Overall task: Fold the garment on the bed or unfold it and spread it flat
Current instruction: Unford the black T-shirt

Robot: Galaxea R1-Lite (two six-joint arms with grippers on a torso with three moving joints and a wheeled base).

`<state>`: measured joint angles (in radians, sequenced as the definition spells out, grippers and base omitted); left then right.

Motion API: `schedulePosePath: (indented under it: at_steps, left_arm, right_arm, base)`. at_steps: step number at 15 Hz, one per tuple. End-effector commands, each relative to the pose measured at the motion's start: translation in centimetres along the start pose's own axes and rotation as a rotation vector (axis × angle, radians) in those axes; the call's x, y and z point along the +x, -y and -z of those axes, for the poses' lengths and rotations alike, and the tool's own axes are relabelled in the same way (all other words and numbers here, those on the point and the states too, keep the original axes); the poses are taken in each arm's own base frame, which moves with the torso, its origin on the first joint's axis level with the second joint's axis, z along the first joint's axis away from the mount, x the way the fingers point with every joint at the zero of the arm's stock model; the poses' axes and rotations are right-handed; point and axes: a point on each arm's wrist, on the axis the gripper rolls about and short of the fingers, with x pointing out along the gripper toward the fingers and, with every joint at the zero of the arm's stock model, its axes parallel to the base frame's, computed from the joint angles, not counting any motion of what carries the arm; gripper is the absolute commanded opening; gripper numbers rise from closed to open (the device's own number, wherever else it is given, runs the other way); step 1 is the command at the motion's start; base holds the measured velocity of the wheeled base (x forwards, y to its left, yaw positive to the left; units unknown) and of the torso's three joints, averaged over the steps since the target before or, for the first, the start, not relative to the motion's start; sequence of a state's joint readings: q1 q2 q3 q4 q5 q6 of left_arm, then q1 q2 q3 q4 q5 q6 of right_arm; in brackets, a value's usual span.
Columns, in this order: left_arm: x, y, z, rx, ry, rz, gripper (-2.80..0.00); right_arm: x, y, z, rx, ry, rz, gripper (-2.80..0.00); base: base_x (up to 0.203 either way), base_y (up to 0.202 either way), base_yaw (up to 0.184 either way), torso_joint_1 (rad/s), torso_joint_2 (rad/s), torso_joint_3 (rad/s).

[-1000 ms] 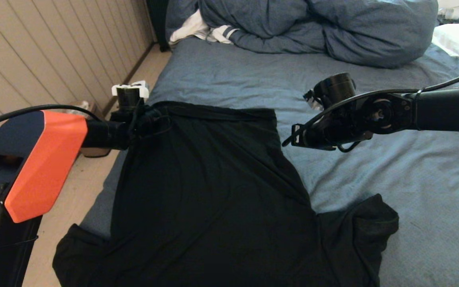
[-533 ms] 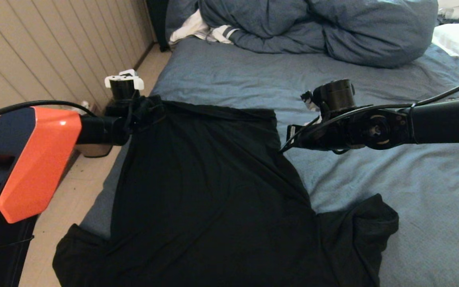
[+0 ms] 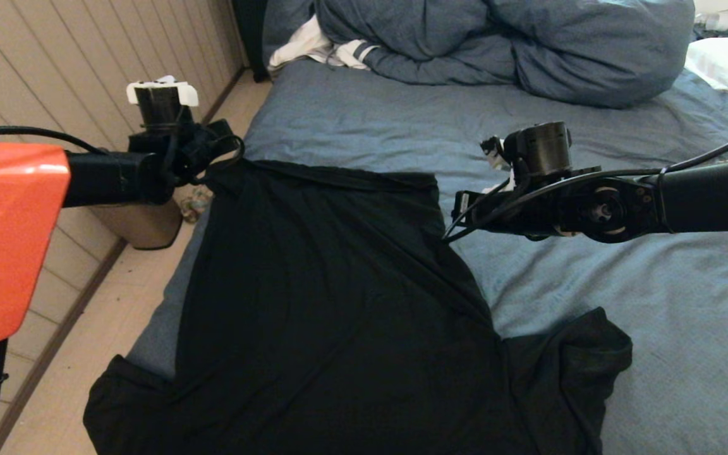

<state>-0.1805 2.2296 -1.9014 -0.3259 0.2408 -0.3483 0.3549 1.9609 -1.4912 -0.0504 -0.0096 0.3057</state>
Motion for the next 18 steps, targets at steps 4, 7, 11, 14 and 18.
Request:
schedulePosePath:
  at_steps: [4,7,11,14,18]
  left_arm:
    - [-4.9,-3.1,0.3,-0.045,-0.252,0.033,-2.80]
    - [-9.0,-4.8,2.6,-0.055,-0.467,0.152,-2.80]
    - [-9.4,-6.2,6.2,-0.002,-0.577,0.170,-2.80]
    - [-9.2,-7.8,5.0,0.008,-0.525,0.146,-2.80]
    - [-9.7,-9.7,2.9,-0.014,-0.480,0.150,-2.80]
  right_arm:
    - [-0.9,-0.3,-0.8,0.021,-0.106,0.031,-2.80]
    - [-1.1,-0.5,-1.5,0.087,-0.162,0.050,-2.80]
    - [-1.3,-0.6,-1.6,0.082,-0.156,0.049,-2.80]
    - [-2.3,-0.6,-2.2,0.082,-0.221,0.076,-2.80]
    - [-4.3,-0.4,-3.3,0.137,-0.328,0.173,-2.80]
  base:
    - [0.000,0.000,0.000,0.000,0.00,0.000]
    - [0.000,0.000,0.000,0.000,0.00,0.000]
    - [0.000,0.000,0.000,0.000,0.00,0.000]
    - [0.000,0.000,0.000,0.000,0.00,0.000]
    - [0.000,0.000,0.000,0.000,0.00,0.000]
